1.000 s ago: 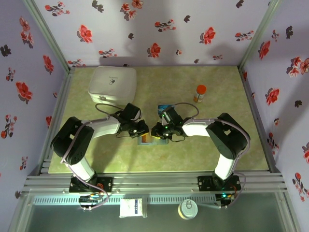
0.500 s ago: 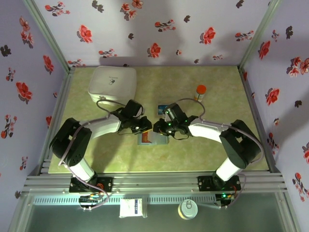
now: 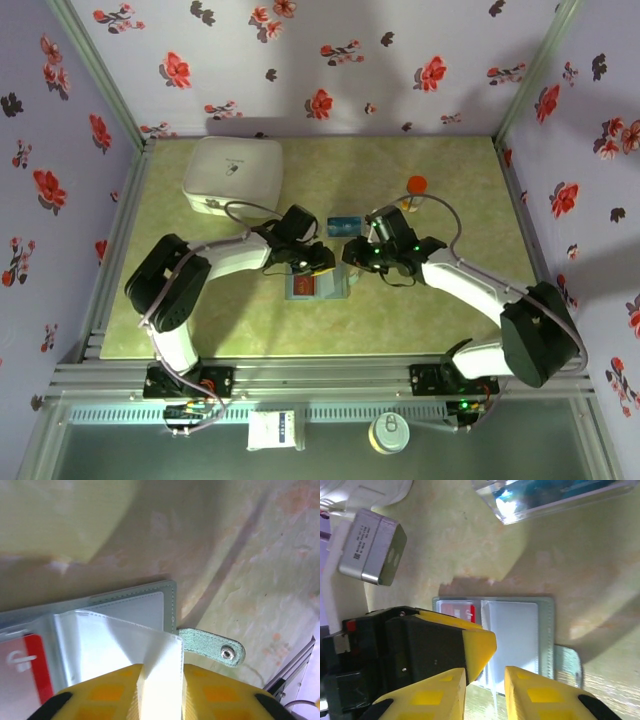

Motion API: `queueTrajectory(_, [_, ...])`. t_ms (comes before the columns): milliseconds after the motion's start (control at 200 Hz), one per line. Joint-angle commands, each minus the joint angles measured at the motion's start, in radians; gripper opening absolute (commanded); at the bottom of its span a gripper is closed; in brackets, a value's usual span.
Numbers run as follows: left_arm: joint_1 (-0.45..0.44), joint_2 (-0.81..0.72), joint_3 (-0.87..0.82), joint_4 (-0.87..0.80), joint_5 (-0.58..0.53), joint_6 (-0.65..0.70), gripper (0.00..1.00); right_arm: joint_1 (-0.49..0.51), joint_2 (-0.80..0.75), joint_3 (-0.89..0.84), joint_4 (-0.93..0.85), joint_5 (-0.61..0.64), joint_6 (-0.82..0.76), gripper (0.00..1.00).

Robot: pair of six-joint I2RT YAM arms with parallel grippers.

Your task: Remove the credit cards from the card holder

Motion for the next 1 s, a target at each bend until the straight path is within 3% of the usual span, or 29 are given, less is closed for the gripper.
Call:
queueTrajectory(0, [-0.015, 0.048, 0.041, 0.011, 0.026, -0.009, 0.30, -0.012, -0.035, -0.027, -0.059, 0.037, -0.030, 0.29])
queueTrajectory(315, [-0.017, 0.103, 0.038, 0.042, 0.043, -0.011, 0.38, -0.017, -0.052, -0.034, -0.064, 0.037, -0.027, 0.30])
queueTrajectory(665, [0.013, 0.005, -0.004, 0.033, 0.027, 0.007, 0.37, -0.009, 0.010, -0.025, 0.015, -0.032, 0.016, 0.29])
queueTrajectory(995, [0.086, -0.136, -0.107, -0.004, 0.002, 0.041, 0.33, 0.067, 0.150, 0.074, 0.039, -0.050, 0.025, 0.27])
